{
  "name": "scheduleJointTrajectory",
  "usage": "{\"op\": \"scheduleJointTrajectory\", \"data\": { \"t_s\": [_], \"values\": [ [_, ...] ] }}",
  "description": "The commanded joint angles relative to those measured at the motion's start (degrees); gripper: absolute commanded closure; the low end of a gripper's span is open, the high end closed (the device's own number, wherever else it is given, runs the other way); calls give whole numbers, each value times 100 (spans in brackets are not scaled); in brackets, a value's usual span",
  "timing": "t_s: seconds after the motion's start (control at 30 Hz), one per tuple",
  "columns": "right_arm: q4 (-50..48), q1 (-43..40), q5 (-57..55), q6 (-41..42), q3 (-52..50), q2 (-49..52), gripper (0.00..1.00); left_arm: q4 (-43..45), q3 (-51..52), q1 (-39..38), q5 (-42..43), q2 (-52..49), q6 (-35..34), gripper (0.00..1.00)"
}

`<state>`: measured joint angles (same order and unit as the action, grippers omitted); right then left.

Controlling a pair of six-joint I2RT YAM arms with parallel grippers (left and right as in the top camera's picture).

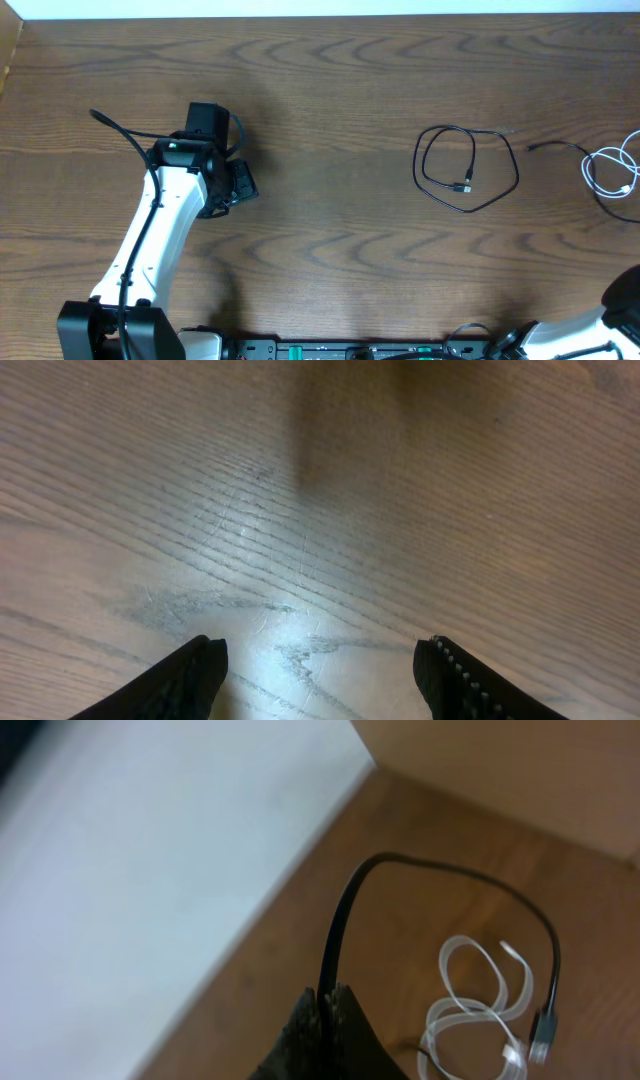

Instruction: Untangle cables

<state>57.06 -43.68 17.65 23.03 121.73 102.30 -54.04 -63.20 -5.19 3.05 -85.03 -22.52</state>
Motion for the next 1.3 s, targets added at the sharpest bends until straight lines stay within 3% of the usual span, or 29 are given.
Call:
{"op": "scheduleJointTrajectory", "data": {
  "t_s": [0.0, 0.27, 0.47, 0.53, 0.6, 0.67, 0.7, 0.77, 1.0, 1.13, 1.27],
  "values": [
    [374, 297, -754, -743, 28, 363, 99, -42, 2, 13, -48, -48, -52, 35],
    [1198, 619, -1832, -789, 28, 1003, 99, -59, 15, 13, -48, -48, -52, 35],
    [1598, 623, -2028, -789, 28, 1408, 99, -76, 22, 13, -48, -48, -52, 35],
    [1624, 623, -2028, -789, 28, 1473, 95, -81, 22, 13, -48, -48, -52, 35],
    [1617, 623, -1923, -787, 28, 1497, 76, -81, 24, 13, -48, -48, -52, 35],
    [1580, 623, -1574, -789, 28, 1497, 34, -81, 26, 13, -48, -48, -52, 35],
    [1561, 623, -1346, -791, 28, 1497, 20, -81, 26, 13, -48, -48, -52, 35],
    [1563, 623, -833, -793, 28, 1497, 5, -81, 33, 13, -48, -48, -52, 35],
    [2072, 699, 564, -1128, 28, 1497, 3, -105, 37, 13, -46, -48, -52, 35],
    [2728, 933, 273, -1703, 17, 1499, 5, -98, 37, 13, -48, -48, -55, 35],
    [3239, 1248, -538, -1757, -140, 1499, 5, -101, 37, 13, -46, -48, -52, 35]
  ]
}}
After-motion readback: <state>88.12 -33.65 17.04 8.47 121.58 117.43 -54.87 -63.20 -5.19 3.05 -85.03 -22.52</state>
